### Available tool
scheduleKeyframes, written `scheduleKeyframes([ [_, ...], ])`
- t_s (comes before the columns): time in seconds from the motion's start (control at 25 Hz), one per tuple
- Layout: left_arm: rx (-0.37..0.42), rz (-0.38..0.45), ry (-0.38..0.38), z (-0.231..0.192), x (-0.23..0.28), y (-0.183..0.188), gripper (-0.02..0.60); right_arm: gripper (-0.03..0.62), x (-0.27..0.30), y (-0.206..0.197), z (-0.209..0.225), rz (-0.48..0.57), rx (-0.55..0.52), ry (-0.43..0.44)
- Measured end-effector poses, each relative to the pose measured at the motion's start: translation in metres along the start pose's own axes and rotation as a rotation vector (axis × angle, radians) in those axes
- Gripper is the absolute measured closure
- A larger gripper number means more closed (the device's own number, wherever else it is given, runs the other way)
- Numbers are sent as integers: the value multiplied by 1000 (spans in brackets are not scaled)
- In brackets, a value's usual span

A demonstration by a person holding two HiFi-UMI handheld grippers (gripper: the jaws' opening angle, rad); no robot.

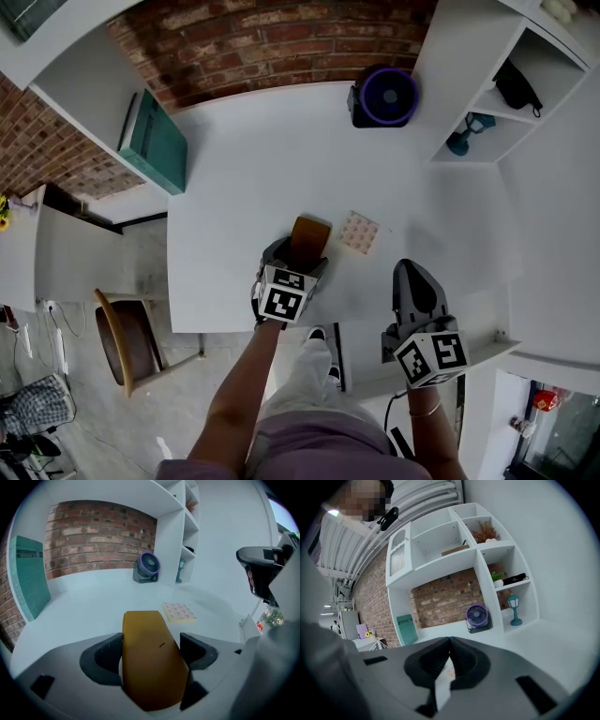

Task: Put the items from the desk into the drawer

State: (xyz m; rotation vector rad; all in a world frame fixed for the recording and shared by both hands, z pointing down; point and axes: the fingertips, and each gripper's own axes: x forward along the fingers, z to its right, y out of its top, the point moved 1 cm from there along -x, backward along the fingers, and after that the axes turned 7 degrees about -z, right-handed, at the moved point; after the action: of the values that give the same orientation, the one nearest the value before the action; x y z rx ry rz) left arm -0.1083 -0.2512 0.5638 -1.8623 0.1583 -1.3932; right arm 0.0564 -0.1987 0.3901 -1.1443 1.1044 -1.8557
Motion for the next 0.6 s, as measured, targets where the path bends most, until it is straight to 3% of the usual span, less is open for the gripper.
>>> scheduleKeyframes([
  [0.4,-49,-36,20,-3,4,1,190,591,-5,3,7,11,8,-2],
  [0.6,-75,-46,90,-7,2,3,182,591,-8,5,7,14,10,0],
])
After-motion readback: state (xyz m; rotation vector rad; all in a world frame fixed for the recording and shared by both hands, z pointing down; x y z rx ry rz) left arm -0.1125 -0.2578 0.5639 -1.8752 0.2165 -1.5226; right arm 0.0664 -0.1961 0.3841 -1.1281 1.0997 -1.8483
